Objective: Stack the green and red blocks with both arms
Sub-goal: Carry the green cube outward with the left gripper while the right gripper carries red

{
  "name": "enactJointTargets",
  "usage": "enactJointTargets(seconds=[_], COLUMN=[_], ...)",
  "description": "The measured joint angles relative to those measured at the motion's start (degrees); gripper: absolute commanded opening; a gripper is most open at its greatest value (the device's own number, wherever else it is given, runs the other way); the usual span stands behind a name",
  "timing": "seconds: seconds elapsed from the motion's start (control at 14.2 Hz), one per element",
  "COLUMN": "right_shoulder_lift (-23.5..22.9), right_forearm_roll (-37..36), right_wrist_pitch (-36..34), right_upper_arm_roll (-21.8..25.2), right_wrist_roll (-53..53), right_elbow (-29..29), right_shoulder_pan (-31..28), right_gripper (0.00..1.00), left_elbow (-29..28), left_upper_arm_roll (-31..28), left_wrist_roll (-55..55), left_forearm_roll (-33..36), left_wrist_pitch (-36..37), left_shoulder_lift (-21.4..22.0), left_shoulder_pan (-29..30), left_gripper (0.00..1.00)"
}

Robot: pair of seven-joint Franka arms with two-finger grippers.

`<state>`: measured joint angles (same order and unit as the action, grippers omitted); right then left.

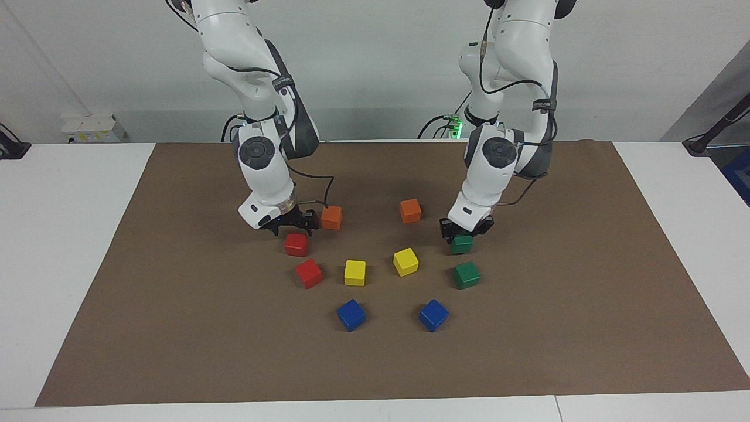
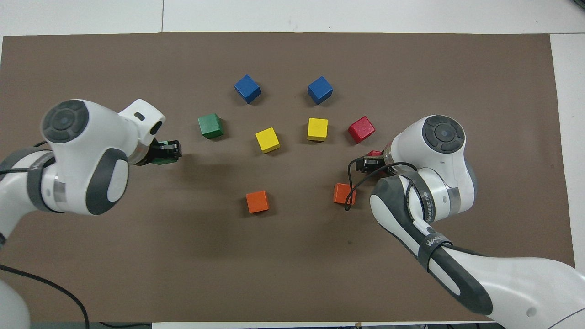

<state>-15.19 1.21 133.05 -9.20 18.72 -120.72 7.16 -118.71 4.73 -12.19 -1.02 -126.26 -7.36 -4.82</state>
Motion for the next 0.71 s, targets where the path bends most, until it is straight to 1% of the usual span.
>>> enactJointTargets(seconds=[0.07, 0.14, 0.21, 0.28, 0.35, 0.42, 0.49, 0.56, 0.63, 0.71], right_shoulder_lift=[-0.53, -0.8, -0.81, -0.72, -0.51, -0.22, 0.1, 0.37, 0.39, 0.13], right_forearm_roll=[-0.24, -0.91, -1.64, -2.15, -2.63, -3.13, -3.9, -4.51, -4.75, -4.76], right_wrist_pitch=[0.48, 0.57, 0.36, -1.25, -5.63, -10.89, -15.58, -17.74, -17.28, -15.23], right_upper_arm_roll=[0.03, 0.09, 0.18, 0.23, 0.25, 0.28, 0.32, 0.4, 0.48, 0.57], right_wrist_roll=[0.0, 0.0, 0.0, 0.0, 0.0, -0.64, -3.05, -6.66, -11.35, -16.37], right_elbow=[0.03, 0.2, 0.71, 2.11, 5.25, 9.58, 14.48, 18.07, 19.91, 20.05], right_shoulder_pan=[-0.04, -0.08, -0.21, -0.71, -1.79, -3.15, -4.71, -6.76, -9.75, -13.27], right_gripper=[0.18, 0.0, 0.0, 0.0, 0.0, 0.0, 0.0, 0.0, 0.0, 0.0], left_elbow=[-0.09, -0.23, -0.42, -0.63, -0.82, -0.97, -1.2, -1.72, -2.58, -3.51], left_upper_arm_roll=[-0.1, -0.19, -0.3, -0.35, -0.37, -0.37, -0.36, -0.31, -0.28, -0.21], left_wrist_roll=[4.41, 9.31, 14.54, 19.51, 23.75, 26.45, 28.25, 29.05, 29.18, 29.18], left_forearm_roll=[0.01, 0.01, 0.02, 0.02, 0.02, 0.02, 0.02, 0.02, 0.02, 0.02], left_wrist_pitch=[0.32, 0.32, 0.31, 0.21, -0.01, -0.23, -0.7, -1.82, -3.69, -5.59], left_shoulder_lift=[0.42, 0.51, 0.49, 0.47, 0.38, 0.21, -0.11, -0.48, -0.9, -1.36], left_shoulder_pan=[3.33, 7.06, 11.09, 14.8, 18.09, 20.44, 21.93, 22.58, 22.91, 23.21], left_gripper=[0.0, 0.0, 0.0, 0.0, 0.0, 0.0, 0.0, 0.0, 0.0, 0.0])
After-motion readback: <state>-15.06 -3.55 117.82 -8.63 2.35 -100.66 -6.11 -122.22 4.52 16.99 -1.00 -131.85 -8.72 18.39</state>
